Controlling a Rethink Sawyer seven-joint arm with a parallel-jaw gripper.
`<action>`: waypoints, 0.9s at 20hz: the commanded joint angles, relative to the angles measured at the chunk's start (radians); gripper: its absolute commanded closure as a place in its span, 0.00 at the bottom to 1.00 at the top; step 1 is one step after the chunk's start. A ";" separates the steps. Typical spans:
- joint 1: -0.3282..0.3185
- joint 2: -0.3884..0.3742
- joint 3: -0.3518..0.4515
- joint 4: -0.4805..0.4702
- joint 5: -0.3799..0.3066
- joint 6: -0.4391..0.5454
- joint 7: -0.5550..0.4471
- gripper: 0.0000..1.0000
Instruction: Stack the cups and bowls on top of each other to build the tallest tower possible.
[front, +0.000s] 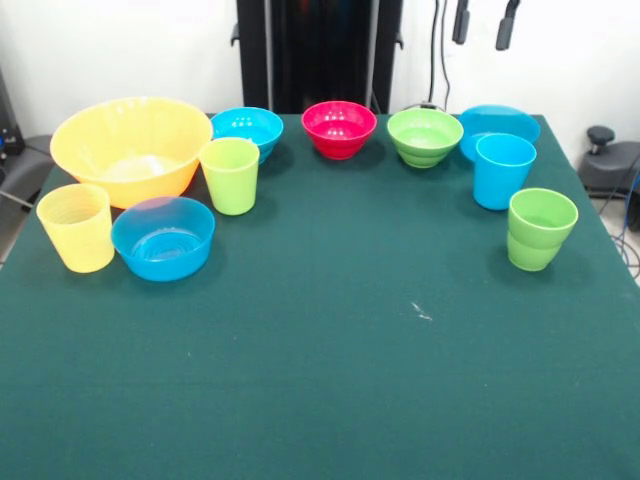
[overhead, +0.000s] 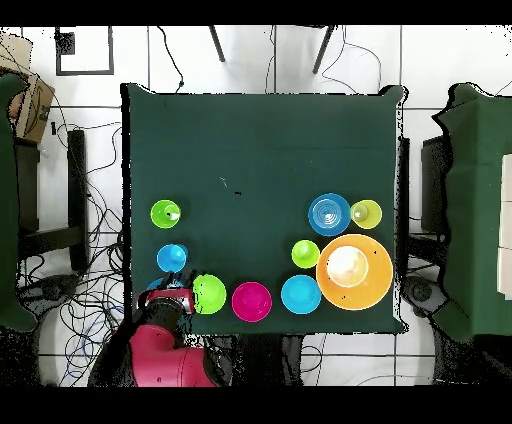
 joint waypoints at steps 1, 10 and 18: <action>0.016 0.095 -0.003 -0.018 -0.067 -0.069 0.089 0.00; -0.015 0.200 0.032 -0.025 -0.103 -0.175 0.112 0.00; -0.041 0.322 0.055 -0.042 -0.102 -0.292 0.139 0.00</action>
